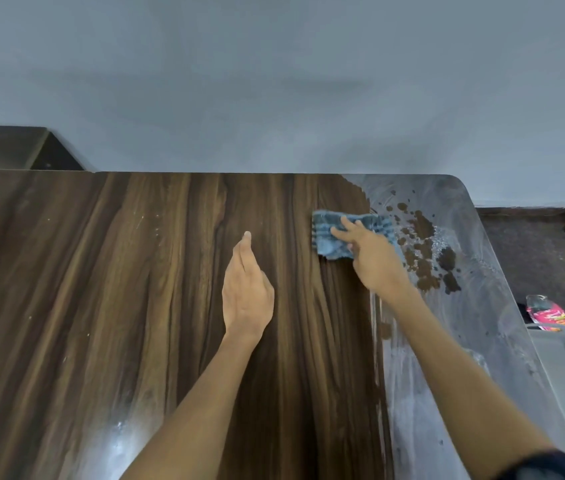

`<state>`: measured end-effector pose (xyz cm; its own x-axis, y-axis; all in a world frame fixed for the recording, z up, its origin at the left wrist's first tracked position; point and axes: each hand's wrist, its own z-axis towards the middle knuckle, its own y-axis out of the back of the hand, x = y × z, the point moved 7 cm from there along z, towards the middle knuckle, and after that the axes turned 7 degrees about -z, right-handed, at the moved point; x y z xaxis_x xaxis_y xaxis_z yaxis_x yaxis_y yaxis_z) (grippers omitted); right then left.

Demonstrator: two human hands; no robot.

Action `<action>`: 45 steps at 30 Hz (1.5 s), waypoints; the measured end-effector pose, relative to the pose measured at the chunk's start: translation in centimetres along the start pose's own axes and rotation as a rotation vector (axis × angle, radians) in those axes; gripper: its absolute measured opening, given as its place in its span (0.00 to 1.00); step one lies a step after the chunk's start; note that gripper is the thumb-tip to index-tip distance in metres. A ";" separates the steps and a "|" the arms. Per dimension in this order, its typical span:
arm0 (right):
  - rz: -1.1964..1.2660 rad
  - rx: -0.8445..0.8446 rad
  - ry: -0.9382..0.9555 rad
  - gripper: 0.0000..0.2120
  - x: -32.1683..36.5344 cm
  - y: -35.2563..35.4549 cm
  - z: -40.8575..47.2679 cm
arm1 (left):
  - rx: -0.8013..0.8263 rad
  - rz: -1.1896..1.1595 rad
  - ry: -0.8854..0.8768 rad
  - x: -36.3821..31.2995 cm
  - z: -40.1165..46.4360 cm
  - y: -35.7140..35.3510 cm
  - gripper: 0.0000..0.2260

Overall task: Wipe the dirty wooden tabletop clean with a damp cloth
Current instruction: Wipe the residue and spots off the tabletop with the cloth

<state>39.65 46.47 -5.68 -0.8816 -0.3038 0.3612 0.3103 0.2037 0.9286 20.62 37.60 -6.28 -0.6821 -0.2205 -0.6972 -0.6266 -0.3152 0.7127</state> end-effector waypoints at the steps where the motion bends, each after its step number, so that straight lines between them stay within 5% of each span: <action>1: -0.011 0.006 -0.040 0.28 0.4 -0.2 1.1 | 0.004 0.012 -0.005 0.1 -0.4 0.1 0.24; 4: -0.018 -0.012 -0.086 0.30 3.2 -1.4 2.3 | 0.030 0.055 -0.011 0.3 -1.8 0.1 0.24; 10: 0.028 0.061 0.205 0.32 7.8 -4.1 -6.8 | 0.090 0.147 -0.130 1.3 -4.1 0.2 0.16; 20: 0.022 -0.003 -0.114 0.27 2.6 -2.2 -3.9 | 0.128 0.231 -0.121 2.5 -12.3 2.2 0.22; 27: 0.121 0.139 0.247 0.31 8.8 -5.2 -17.3 | 0.172 0.225 -0.125 3.5 -15.4 3.3 0.23; 32: 0.093 0.095 0.019 0.31 2.1 -1.7 -19.5 | 0.176 0.222 -0.119 4.0 -18.4 4.2 0.23; 37: 0.011 0.042 -0.122 0.31 4.5 -3.7 -15.0 | 0.175 0.216 -0.112 4.3 -20.7 4.7 0.23; 42: 0.043 0.174 0.149 0.35 10.6 -7.2 -24.3 | 0.187 0.218 -0.123 4.8 -22.9 5.3 0.23; 45: 0.136 0.206 0.213 0.33 8.1 -6.8 -29.8 | 0.194 0.222 -0.127 5.2 -24.4 5.8 0.23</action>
<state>40.98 14.87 -6.54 -0.7359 -0.4446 0.5107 0.3226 0.4329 0.8417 22.60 12.11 -7.63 -0.8441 -0.1435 -0.5166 -0.5091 -0.0878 0.8562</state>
